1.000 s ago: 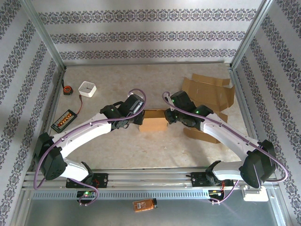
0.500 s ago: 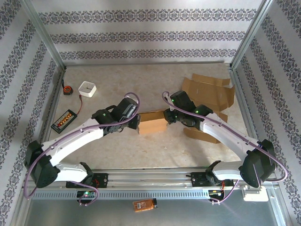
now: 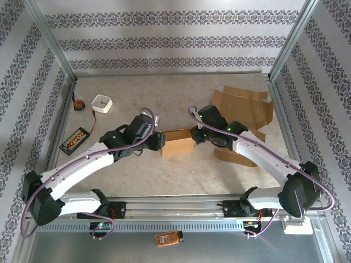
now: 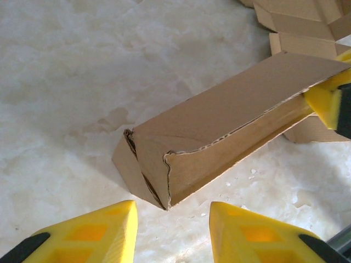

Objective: Fold the paper box

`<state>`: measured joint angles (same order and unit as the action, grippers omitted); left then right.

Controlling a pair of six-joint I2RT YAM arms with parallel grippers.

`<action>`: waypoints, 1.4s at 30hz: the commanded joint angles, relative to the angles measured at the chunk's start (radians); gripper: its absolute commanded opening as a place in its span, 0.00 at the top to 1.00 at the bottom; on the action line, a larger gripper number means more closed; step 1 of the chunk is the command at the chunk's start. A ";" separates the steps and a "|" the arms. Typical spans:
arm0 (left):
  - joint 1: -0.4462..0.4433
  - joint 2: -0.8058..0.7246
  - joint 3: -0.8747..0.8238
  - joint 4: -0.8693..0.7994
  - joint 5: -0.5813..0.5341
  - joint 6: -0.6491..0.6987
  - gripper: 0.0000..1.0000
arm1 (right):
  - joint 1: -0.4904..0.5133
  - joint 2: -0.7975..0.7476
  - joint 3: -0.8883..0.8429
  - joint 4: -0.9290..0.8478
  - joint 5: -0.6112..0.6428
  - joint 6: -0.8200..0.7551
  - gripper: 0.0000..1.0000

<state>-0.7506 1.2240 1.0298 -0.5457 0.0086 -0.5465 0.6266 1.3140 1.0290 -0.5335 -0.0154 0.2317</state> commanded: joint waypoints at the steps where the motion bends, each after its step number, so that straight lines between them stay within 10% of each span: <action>1: 0.010 0.023 0.004 0.004 -0.057 -0.010 0.61 | 0.010 0.028 -0.007 -0.088 0.012 -0.011 0.80; 16: 0.019 0.072 0.004 0.008 -0.085 -0.067 1.00 | 0.015 0.024 0.010 -0.097 0.009 -0.006 0.80; 26: 0.055 0.056 -0.106 0.069 -0.005 -0.178 1.00 | 0.025 0.036 0.010 -0.094 0.009 -0.004 0.80; 42: 0.063 -0.025 -0.091 -0.091 -0.201 -0.107 1.00 | 0.030 0.040 0.000 -0.093 0.015 -0.005 0.81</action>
<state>-0.7170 1.2198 0.9485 -0.4686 -0.0849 -0.6796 0.6575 1.3323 1.0409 -0.5224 -0.0429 0.2317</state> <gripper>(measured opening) 0.047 0.196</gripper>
